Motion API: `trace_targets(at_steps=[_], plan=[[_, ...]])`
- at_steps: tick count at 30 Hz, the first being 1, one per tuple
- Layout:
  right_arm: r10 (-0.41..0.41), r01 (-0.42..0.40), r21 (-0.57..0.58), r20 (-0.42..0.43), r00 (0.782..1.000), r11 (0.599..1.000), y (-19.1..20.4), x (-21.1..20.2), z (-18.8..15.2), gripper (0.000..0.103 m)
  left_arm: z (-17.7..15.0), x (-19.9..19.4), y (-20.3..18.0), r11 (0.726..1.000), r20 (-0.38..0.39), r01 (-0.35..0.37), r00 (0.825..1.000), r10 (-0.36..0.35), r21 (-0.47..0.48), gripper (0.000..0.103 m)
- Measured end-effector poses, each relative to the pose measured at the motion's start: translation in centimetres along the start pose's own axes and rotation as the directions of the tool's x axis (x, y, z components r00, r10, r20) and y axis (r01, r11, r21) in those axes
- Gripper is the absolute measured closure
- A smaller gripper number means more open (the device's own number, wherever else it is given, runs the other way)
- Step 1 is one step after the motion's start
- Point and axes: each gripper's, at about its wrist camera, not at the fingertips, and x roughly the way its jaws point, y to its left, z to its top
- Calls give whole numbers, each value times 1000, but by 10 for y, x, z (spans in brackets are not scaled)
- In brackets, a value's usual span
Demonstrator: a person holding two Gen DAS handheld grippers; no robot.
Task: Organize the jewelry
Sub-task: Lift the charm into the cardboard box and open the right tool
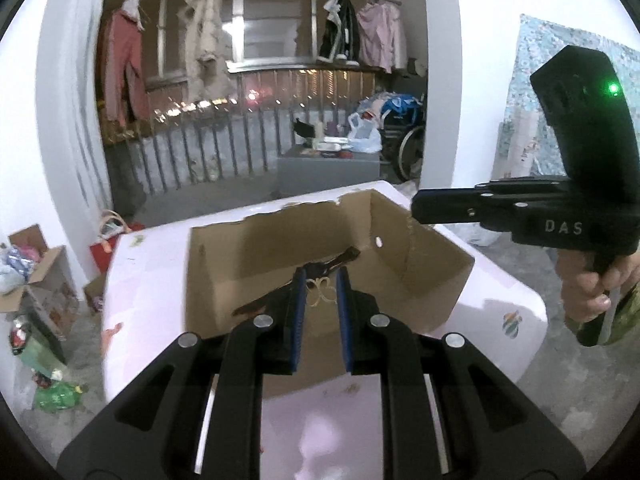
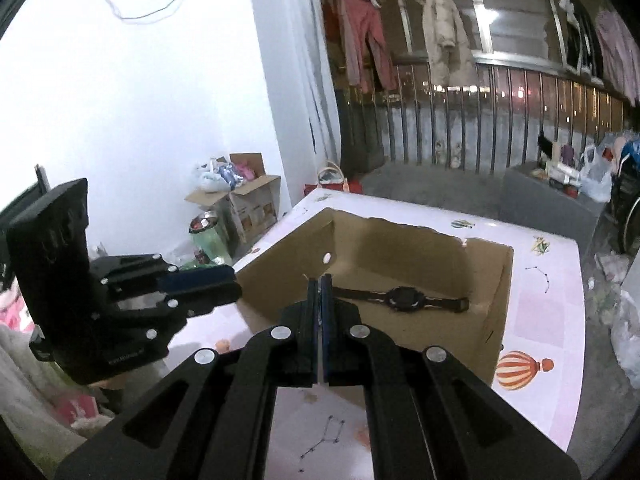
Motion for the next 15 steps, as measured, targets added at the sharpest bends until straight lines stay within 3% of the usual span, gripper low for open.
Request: trace_targets(at_steps=[7,9,11,15], plan=[[31,0,151,-201,979,988,-62,56,7,101,25,81,12,992,-171,95,979,-108,-82,89],[20,14,147,-231,973,989,-69,65,5,101,27,106,13,988,-230,107,964,-129,-108,89],[17,20,144,-254,967,989,-74,70,3,101,29,130,17,987,-299,67,948,-108,-145,89],[13,35,153,-302,953,988,-88,85,-3,101,28,158,30,967,-368,85,914,-172,-240,89]])
